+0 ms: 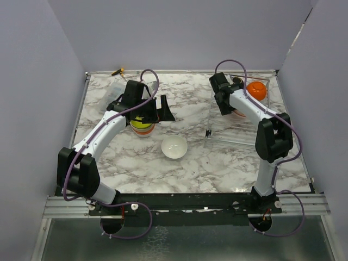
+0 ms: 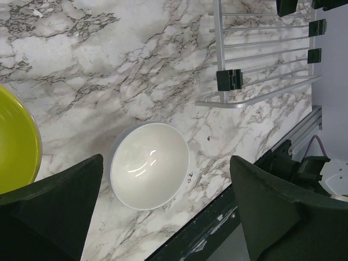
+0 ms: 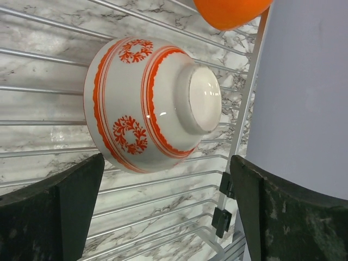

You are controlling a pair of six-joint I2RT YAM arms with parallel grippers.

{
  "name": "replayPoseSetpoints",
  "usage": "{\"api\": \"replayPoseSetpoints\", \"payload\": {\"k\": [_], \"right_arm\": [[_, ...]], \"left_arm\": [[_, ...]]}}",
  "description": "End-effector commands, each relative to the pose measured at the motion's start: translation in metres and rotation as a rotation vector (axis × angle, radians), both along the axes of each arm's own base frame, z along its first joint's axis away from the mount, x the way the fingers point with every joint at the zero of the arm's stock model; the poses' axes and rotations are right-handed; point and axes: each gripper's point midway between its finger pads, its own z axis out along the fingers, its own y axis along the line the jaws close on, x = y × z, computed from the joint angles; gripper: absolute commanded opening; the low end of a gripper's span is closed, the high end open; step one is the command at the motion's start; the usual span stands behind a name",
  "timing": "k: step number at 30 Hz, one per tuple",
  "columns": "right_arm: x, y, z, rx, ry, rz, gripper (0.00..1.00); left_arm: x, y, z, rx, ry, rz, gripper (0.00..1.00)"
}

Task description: Load the bowls into the dish rack

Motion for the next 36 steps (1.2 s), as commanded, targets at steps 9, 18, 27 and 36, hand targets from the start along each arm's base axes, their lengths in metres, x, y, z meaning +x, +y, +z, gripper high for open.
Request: {"api": "replayPoseSetpoints", "payload": {"k": [9, 18, 27, 36], "right_arm": [[-0.008, 0.03, 0.019, 0.272, -0.104, 0.074, 0.96], [-0.012, -0.017, 0.046, 0.384, -0.338, -0.179, 0.59], [-0.033, -0.069, 0.002, 0.446, -0.276, -0.401, 0.52], [0.001, -0.055, -0.031, 0.629, -0.213, -0.356, 0.47]], "left_arm": [[0.009, 0.017, -0.017, 0.105, 0.006, 0.072, 0.99], [0.007, 0.02, -0.016, 0.112, 0.006, 0.093, 0.99], [0.008, 0.018, -0.017, 0.103, 0.021, 0.1, 0.98], [0.011, 0.016, -0.014, 0.094, 0.025, 0.103, 0.98]]}}
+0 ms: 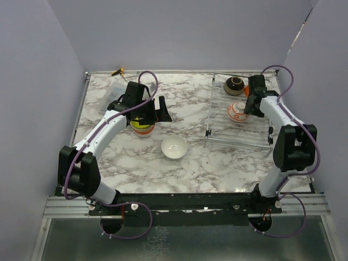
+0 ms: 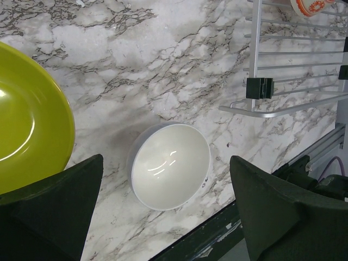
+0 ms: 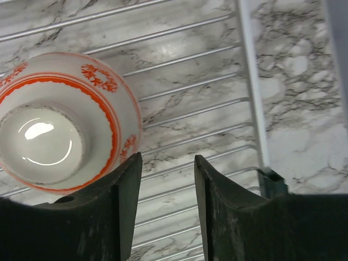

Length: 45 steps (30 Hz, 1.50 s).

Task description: Load the bowls into the dish rack

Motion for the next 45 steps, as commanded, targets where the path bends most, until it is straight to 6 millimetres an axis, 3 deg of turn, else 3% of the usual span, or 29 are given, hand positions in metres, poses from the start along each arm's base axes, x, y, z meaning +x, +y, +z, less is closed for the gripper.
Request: {"api": "replayPoseSetpoints", "payload": {"k": [1, 11, 25, 30, 36, 41, 45], "right_arm": [[0.027, 0.028, -0.014, 0.17, -0.02, 0.072, 0.46], [0.057, 0.072, -0.021, 0.401, -0.058, 0.138, 0.45], [0.093, 0.097, -0.025, 0.5, -0.115, 0.243, 0.44], [0.096, 0.097, -0.026, 0.504, -0.127, 0.241, 0.43], [0.102, 0.095, -0.023, 0.494, -0.16, 0.223, 0.43], [0.096, 0.086, -0.002, 0.456, -0.213, 0.197, 0.46], [0.076, 0.073, 0.02, 0.407, -0.236, 0.151, 0.57]], "left_arm": [[0.004, 0.001, 0.005, 0.003, -0.013, 0.015, 0.98], [0.0, 0.005, 0.007, 0.009, -0.028, 0.025, 0.98], [-0.002, 0.008, 0.002, 0.024, -0.023, 0.032, 0.98], [-0.006, 0.013, -0.008, 0.045, -0.007, 0.038, 0.97], [-0.012, 0.015, -0.018, 0.066, 0.004, 0.022, 0.88], [-0.024, 0.024, -0.031, 0.123, 0.021, 0.019, 0.84], [-0.028, 0.028, -0.04, 0.181, 0.031, 0.036, 0.84]]}}
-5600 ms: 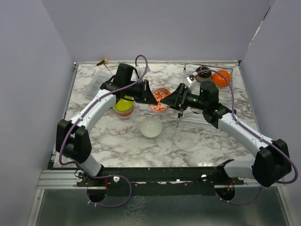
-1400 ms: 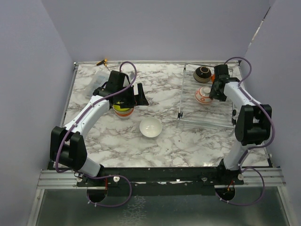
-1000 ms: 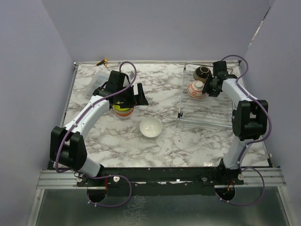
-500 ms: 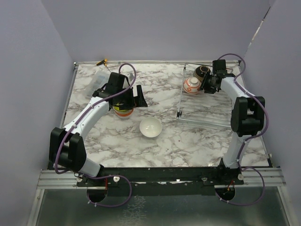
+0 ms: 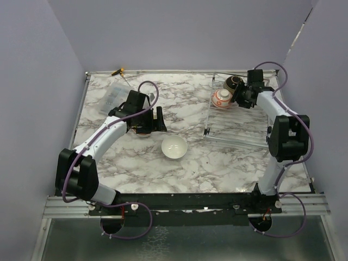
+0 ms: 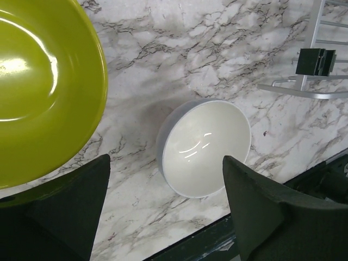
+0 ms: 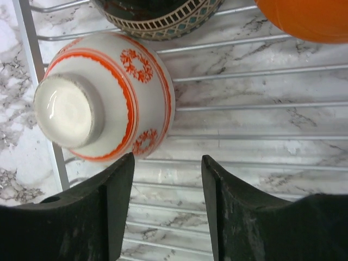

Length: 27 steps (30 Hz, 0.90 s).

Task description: Load the bowls into the dish rack

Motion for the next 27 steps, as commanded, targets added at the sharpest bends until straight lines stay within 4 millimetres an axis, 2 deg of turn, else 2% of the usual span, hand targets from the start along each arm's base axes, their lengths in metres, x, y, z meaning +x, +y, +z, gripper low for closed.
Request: {"api": "replayPoseSetpoints", "payload": {"k": [1, 6, 11, 13, 18, 22, 27], "right_arm": [[-0.015, -0.019, 0.044, -0.061, -0.087, -0.09, 0.6], [-0.05, -0.026, 0.069, -0.077, -0.126, -0.122, 0.68], [-0.085, -0.02, 0.083, -0.034, -0.141, -0.115, 0.7], [-0.098, -0.017, 0.095, -0.009, -0.175, -0.11, 0.7], [-0.122, -0.001, 0.105, 0.079, -0.229, -0.065, 0.71], [-0.133, 0.011, 0.1, 0.146, -0.215, -0.041, 0.71], [-0.136, 0.026, 0.092, 0.226, -0.185, -0.002, 0.71]], "left_arm": [[-0.007, 0.007, -0.005, 0.083, -0.017, 0.004, 0.84], [-0.011, -0.002, -0.014, 0.126, -0.009, -0.011, 0.81], [-0.022, -0.002, -0.033, 0.185, 0.016, -0.022, 0.74], [-0.027, -0.003, -0.04, 0.204, 0.027, -0.031, 0.69], [-0.042, -0.004, -0.061, 0.251, 0.069, -0.057, 0.64], [-0.048, -0.003, -0.071, 0.275, 0.088, -0.079, 0.57], [-0.051, -0.013, -0.078, 0.241, 0.097, -0.121, 0.5]]}}
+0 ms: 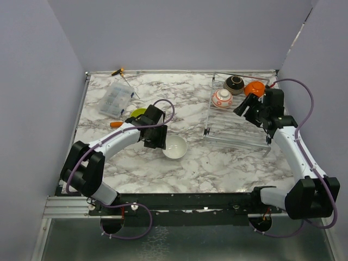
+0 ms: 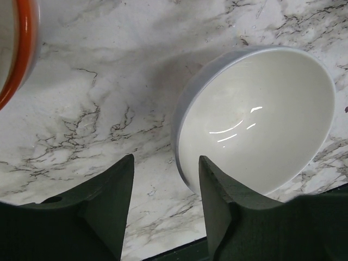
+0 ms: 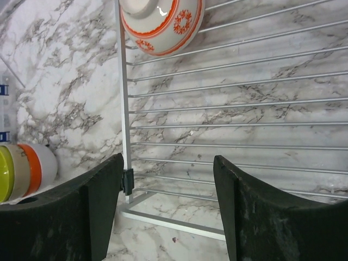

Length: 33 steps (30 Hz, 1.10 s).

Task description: Load the bowls into the dish rack

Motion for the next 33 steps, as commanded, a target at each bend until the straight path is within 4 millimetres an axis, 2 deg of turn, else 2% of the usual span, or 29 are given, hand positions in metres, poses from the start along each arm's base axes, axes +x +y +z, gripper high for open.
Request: {"api": "replayPoseSetpoints", "payload": {"k": [1, 7, 10, 14, 16, 18, 20, 24, 28, 33], "right_arm": [[-0.004, 0.023, -0.004, 0.116, 0.019, 0.072, 0.71], [-0.004, 0.049, 0.002, 0.249, -0.008, 0.155, 0.71], [-0.006, 0.06, 0.005, 0.305, -0.027, 0.2, 0.72], [-0.01, 0.07, 0.008, 0.362, -0.045, 0.242, 0.73], [-0.012, 0.074, 0.01, 0.379, -0.055, 0.261, 0.74], [-0.014, 0.079, 0.013, 0.391, -0.07, 0.292, 0.76], [-0.018, 0.09, 0.02, 0.412, -0.105, 0.357, 0.83], [-0.024, 0.108, 0.034, 0.455, -0.157, 0.437, 0.96], [-0.029, 0.132, 0.048, 0.515, -0.193, 0.518, 0.98], [-0.037, 0.166, 0.062, 0.585, -0.212, 0.596, 0.98]], "left_arm": [[0.0, -0.005, -0.01, -0.009, 0.005, -0.029, 0.49], [0.01, -0.01, -0.012, -0.02, -0.02, -0.022, 0.37], [0.018, -0.008, -0.014, -0.003, -0.048, -0.013, 0.24], [0.025, -0.014, -0.009, -0.021, -0.064, -0.015, 0.0], [0.027, -0.019, -0.004, -0.039, -0.071, -0.025, 0.0], [0.03, -0.024, 0.007, -0.067, -0.09, -0.041, 0.0], [0.037, -0.028, 0.022, -0.104, -0.122, -0.054, 0.0], [0.062, -0.032, 0.064, -0.189, -0.215, -0.077, 0.0], [0.084, -0.041, 0.109, -0.331, -0.26, -0.076, 0.0], [0.098, -0.049, 0.145, -0.517, -0.241, -0.051, 0.0]]}}
